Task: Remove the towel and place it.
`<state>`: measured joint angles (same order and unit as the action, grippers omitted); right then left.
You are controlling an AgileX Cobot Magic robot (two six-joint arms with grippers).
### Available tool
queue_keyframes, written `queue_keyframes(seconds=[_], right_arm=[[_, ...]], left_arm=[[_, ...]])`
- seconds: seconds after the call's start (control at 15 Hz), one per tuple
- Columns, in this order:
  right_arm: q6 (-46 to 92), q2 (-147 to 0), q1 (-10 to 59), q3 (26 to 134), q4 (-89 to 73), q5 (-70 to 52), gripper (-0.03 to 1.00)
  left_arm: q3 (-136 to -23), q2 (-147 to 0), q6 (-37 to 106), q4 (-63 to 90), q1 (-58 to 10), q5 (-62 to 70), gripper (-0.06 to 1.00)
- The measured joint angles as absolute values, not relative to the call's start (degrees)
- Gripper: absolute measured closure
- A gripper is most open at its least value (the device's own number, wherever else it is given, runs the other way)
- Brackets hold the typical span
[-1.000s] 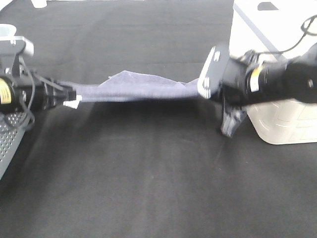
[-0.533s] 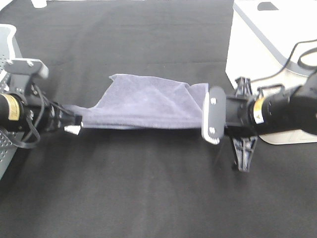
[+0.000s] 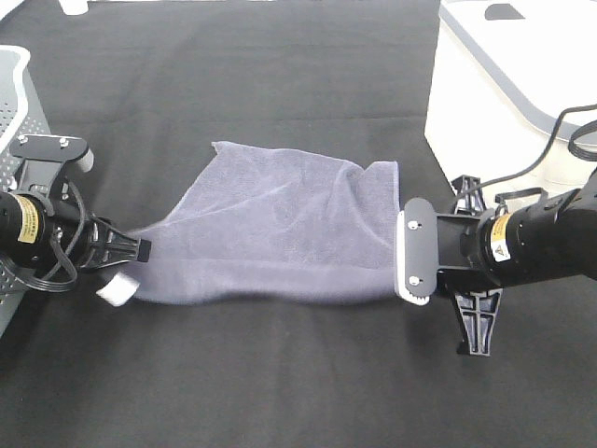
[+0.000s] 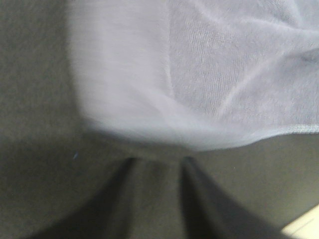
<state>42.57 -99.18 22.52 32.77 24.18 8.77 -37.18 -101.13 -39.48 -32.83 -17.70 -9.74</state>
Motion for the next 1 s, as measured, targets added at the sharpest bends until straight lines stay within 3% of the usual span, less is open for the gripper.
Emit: queue_keyframes(seconds=[0.13, 0.2, 0.27, 0.6, 1.0], right_arm=[[42.57, -99.18, 22.52, 32.77, 23.95, 8.77, 0.42], [42.57, -99.18, 22.52, 32.77, 23.95, 8.77, 0.37], [42.57, -99.12, 22.52, 32.77, 23.89, 8.37, 0.35], [42.8, -89.15, 22.52, 32.66, 23.89, 6.65, 0.34], [46.58, -71.85, 22.52, 36.21, 22.35, 15.07, 0.34]], left_arm=[[-37.18, -101.13, -39.48, -32.83, -17.7, -9.68, 0.27], [-37.18, -101.13, -39.48, -32.83, -17.7, -9.63, 0.16], [-37.18, -100.96, -39.48, -32.83, -17.7, -9.57, 0.12], [-41.14, -95.97, -39.82, -32.37, -17.65, -8.48, 0.1], [-58.1, -92.76, -39.65, -32.43, -17.48, -5.5, 0.11]])
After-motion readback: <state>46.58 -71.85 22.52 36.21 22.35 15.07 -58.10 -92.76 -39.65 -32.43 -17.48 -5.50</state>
